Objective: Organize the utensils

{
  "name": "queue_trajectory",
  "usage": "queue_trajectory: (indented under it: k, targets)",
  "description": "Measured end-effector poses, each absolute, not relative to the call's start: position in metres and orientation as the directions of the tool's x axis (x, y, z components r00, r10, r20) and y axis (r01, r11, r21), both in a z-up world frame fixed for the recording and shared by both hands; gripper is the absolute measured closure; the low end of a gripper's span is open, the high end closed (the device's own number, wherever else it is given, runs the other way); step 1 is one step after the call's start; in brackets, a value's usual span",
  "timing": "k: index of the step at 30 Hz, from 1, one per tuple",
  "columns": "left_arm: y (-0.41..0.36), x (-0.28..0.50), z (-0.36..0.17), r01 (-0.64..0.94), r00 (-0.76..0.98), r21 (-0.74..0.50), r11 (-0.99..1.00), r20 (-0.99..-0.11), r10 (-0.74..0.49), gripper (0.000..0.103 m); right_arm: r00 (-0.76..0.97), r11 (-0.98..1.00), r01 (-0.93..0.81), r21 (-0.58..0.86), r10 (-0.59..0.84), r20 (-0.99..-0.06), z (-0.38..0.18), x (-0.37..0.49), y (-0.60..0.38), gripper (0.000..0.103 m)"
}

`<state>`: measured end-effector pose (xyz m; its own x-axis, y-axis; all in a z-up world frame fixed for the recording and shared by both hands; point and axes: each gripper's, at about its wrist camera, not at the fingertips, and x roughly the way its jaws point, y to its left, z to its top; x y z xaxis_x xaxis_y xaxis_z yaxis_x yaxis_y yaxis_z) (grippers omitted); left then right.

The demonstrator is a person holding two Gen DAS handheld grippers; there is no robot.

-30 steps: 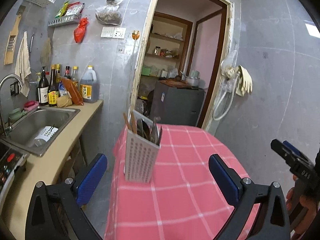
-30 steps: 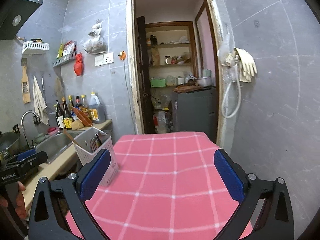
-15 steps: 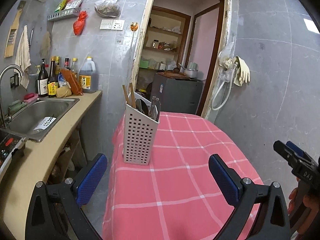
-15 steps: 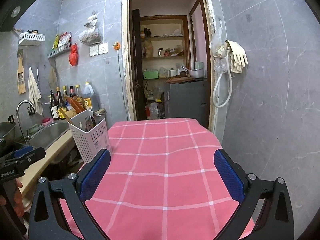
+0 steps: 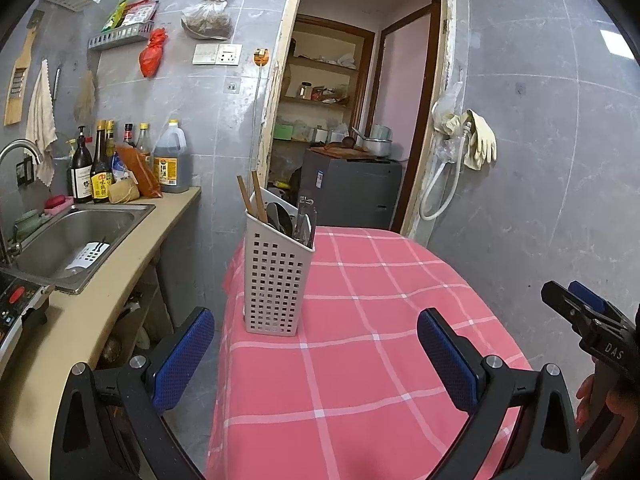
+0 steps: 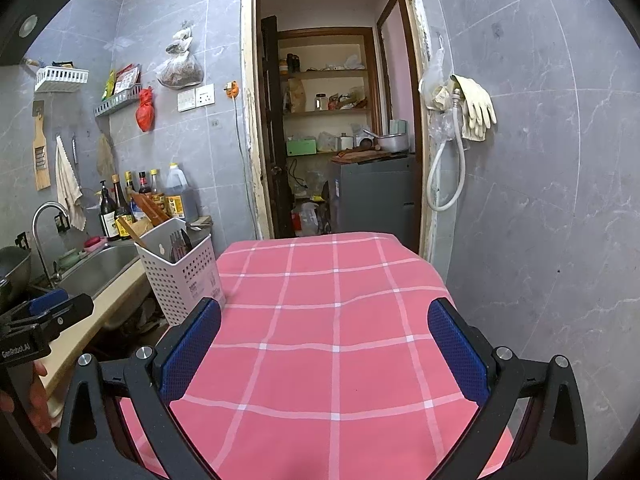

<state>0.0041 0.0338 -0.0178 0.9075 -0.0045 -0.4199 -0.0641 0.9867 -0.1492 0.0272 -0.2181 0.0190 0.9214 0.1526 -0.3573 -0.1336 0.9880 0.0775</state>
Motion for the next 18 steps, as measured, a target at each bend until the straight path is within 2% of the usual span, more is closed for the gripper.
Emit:
queue_trajectory:
  k: [18]
  targets:
    - [0.0338,0.0043,-0.018,-0.064,0.907,-0.148,0.987,-0.421,-0.004,0.001,0.918,0.987,-0.138,0.085,0.159,-0.364,0.0166,0.0289,-0.2173,0.001]
